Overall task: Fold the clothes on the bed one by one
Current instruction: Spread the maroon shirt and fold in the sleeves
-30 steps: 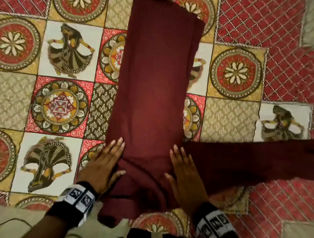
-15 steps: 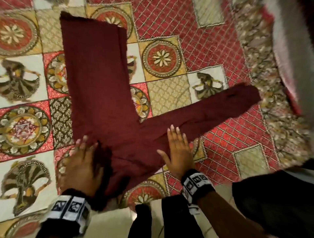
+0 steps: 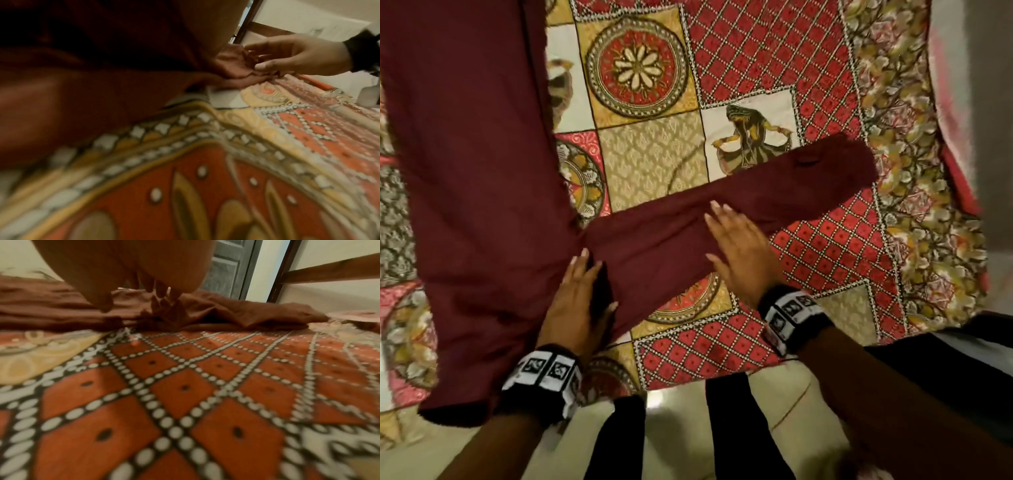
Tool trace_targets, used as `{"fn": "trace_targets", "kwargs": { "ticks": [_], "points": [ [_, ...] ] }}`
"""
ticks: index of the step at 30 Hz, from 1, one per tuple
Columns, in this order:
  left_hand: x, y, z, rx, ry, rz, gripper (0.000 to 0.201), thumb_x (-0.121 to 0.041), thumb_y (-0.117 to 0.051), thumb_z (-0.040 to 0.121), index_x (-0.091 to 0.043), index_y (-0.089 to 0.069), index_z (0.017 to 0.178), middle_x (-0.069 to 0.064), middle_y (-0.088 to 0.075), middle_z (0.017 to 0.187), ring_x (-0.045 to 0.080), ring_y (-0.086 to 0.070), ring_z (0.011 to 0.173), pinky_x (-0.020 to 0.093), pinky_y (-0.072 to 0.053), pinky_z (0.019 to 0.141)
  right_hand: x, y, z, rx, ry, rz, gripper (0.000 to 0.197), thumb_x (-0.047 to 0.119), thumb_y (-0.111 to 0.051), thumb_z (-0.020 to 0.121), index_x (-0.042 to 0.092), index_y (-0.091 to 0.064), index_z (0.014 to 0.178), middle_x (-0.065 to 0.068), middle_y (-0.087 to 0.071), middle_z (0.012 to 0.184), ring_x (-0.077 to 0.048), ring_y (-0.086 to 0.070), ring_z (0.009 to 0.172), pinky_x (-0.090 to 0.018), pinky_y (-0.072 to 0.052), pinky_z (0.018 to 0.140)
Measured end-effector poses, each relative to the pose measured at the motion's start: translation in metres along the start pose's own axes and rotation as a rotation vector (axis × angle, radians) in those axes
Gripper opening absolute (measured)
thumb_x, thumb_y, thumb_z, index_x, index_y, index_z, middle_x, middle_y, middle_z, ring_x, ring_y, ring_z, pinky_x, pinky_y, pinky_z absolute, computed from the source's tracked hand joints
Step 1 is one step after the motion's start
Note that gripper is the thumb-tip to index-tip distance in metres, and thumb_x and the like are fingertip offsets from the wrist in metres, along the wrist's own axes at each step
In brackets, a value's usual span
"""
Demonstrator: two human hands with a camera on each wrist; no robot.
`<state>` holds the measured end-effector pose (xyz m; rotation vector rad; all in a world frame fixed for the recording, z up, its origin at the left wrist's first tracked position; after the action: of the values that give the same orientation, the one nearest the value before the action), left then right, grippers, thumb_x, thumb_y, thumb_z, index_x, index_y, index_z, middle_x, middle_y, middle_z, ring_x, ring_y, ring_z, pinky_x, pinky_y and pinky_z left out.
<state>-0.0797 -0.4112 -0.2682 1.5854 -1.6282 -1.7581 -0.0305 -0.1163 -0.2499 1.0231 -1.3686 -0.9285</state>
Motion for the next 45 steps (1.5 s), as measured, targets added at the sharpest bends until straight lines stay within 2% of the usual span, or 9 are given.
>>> {"fn": "trace_targets", "kwargs": {
  "ticks": [5,17,21,25,34,37,40,42,45],
  "points": [
    [-0.055,0.002,-0.002,-0.001,-0.107,0.117,0.042,-0.055,-0.062,0.079,-0.019,-0.065,0.102,0.008,-0.059,0.101,0.032,-0.054,0.087,0.04,-0.047,0.076,-0.06,0.026,-0.041,-0.09,-0.098,0.039,0.037,0.019,-0.072,0.082,0.013,-0.072,0.119,-0.014,-0.063,0.126,-0.034,-0.058,0.105,-0.049,-0.05,0.087],
    [-0.048,-0.005,0.008,0.044,-0.097,-0.099,0.055,-0.068,-0.054,0.082,-0.016,-0.071,0.075,0.0,-0.062,0.079,0.017,-0.047,0.081,0.028,-0.039,0.071,-0.069,0.031,-0.016,-0.075,0.096,0.092,0.023,0.033,-0.059,0.093,0.019,-0.076,0.087,-0.004,-0.068,0.098,-0.029,-0.052,0.085,-0.039,-0.045,0.07],
    [-0.054,-0.006,0.004,0.062,-0.144,-0.065,0.061,-0.07,-0.043,0.089,-0.016,-0.069,0.078,0.0,-0.061,0.082,0.019,-0.047,0.085,0.029,-0.039,0.071,-0.064,0.037,-0.03,-0.069,0.136,0.102,0.025,0.028,-0.055,0.094,0.016,-0.075,0.087,-0.003,-0.07,0.098,-0.025,-0.051,0.089,-0.038,-0.044,0.07],
    [-0.054,-0.014,-0.001,0.042,-0.094,-0.003,0.014,-0.039,-0.052,0.081,-0.028,-0.057,0.09,0.002,-0.066,0.082,0.025,-0.057,0.081,0.038,-0.047,0.068,-0.056,0.03,-0.037,-0.086,0.194,0.073,0.023,0.022,-0.054,0.093,0.01,-0.074,0.093,-0.004,-0.075,0.104,-0.028,-0.062,0.093,-0.04,-0.044,0.075],
    [-0.054,-0.013,0.0,0.044,0.0,-0.082,0.042,-0.052,-0.061,0.076,-0.016,-0.073,0.092,-0.002,-0.063,0.073,0.011,-0.046,0.078,0.025,-0.039,0.069,-0.052,0.041,-0.025,-0.044,0.157,0.074,0.03,0.023,-0.053,0.081,0.011,-0.076,0.095,-0.006,-0.07,0.079,-0.021,-0.054,0.081,-0.036,-0.049,0.068],
    [-0.062,-0.006,0.005,-0.033,-0.062,-0.018,0.038,-0.05,-0.062,0.083,-0.016,-0.074,0.093,0.003,-0.064,0.082,0.02,-0.05,0.082,0.036,-0.048,0.073,-0.026,0.05,-0.019,-0.114,0.135,0.091,0.032,0.028,-0.057,0.083,0.011,-0.076,0.103,-0.007,-0.073,0.087,-0.022,-0.061,0.091,-0.037,-0.049,0.077],
    [-0.071,-0.002,0.026,-0.161,-0.049,0.057,0.041,-0.041,-0.055,0.095,-0.011,-0.069,0.119,0.013,-0.063,0.12,0.035,-0.055,0.106,0.045,-0.048,0.088,0.034,0.007,0.004,0.016,0.27,0.008,0.043,0.022,-0.055,0.094,0.009,-0.063,0.134,-0.008,-0.063,0.138,-0.027,-0.055,0.131,-0.042,-0.043,0.108],
    [-0.066,-0.017,0.04,-0.074,-0.017,0.125,0.064,-0.048,-0.049,0.096,-0.009,-0.046,0.146,0.011,-0.043,0.152,0.032,-0.04,0.139,0.047,-0.033,0.112,0.06,-0.03,0.019,0.152,0.302,-0.039,0.052,0.024,-0.049,0.102,0.008,-0.043,0.151,-0.01,-0.038,0.16,-0.026,-0.031,0.15,-0.041,-0.024,0.123],
    [-0.047,-0.033,0.049,0.081,0.11,0.204,0.095,-0.07,-0.043,0.088,-0.014,-0.015,0.159,0.0,-0.01,0.167,0.021,-0.01,0.153,0.047,-0.01,0.122,0.042,-0.046,0.027,0.209,0.232,-0.09,0.066,0.047,-0.039,0.105,0.014,-0.025,0.16,-0.005,-0.019,0.168,-0.023,-0.014,0.156,-0.044,-0.01,0.126]
  ]
}}
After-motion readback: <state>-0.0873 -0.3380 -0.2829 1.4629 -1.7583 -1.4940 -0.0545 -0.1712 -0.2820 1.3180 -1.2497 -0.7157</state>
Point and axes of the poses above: each hand's wrist, its own z-axis towards the middle knuckle, its own y-axis out of the back of the hand, x = y × z, the point moved 6 cm from there along z, towards the middle knuckle
